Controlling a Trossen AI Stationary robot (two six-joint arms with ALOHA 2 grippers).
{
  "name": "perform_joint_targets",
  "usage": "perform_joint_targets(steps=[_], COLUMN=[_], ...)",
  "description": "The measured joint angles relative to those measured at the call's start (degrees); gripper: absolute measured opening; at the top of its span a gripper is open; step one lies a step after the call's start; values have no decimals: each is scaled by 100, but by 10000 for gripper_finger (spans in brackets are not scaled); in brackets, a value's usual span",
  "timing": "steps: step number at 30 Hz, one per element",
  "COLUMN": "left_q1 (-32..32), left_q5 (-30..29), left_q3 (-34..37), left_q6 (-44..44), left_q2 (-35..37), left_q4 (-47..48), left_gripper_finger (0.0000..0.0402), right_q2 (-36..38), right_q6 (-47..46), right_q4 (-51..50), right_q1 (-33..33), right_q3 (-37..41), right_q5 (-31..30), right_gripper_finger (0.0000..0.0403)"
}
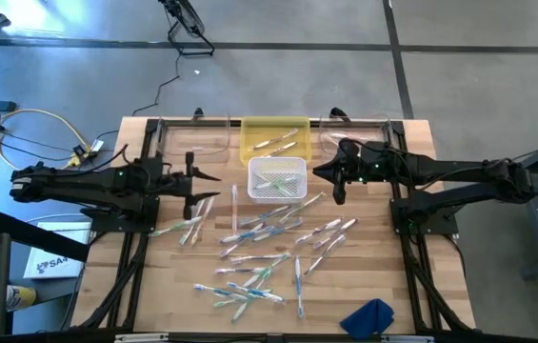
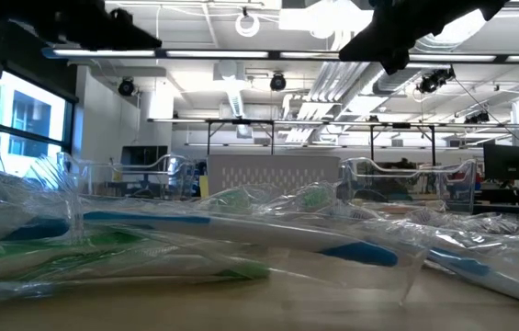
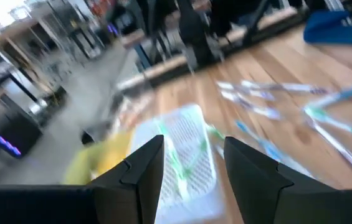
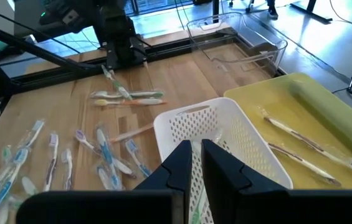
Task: Pick & Place Toothbrushes
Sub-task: Put the green toothbrush into the white bin
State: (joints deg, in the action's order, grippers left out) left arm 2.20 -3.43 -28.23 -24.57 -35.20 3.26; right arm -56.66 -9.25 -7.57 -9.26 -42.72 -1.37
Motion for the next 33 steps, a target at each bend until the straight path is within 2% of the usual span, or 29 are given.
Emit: perform_joint_targets(steps=[9,15,22,25,33], left_q1=[2,4,4,4,4], left_q5=[32,439,746,766,760], left_q3=[0,0,0,0,0], left_q6=[1600,2654,3861,4092,3902], left_q2=[-31,-33,-33,-33,-33], left_q4=[1696,2732,3389,3484,3414], left_gripper_finger=[161,161,161,161,161], right_q2=[0,0,0,0,0], right_q6=[3,39,45,45,47], right_q4=[-82,-184,-211,-211,-213], right_q1=[0,0,0,0,0], right_q3=[0,0,0,0,0], right_q5=[0,2,2,2,2], right_gripper_finger=[28,28,28,28,28])
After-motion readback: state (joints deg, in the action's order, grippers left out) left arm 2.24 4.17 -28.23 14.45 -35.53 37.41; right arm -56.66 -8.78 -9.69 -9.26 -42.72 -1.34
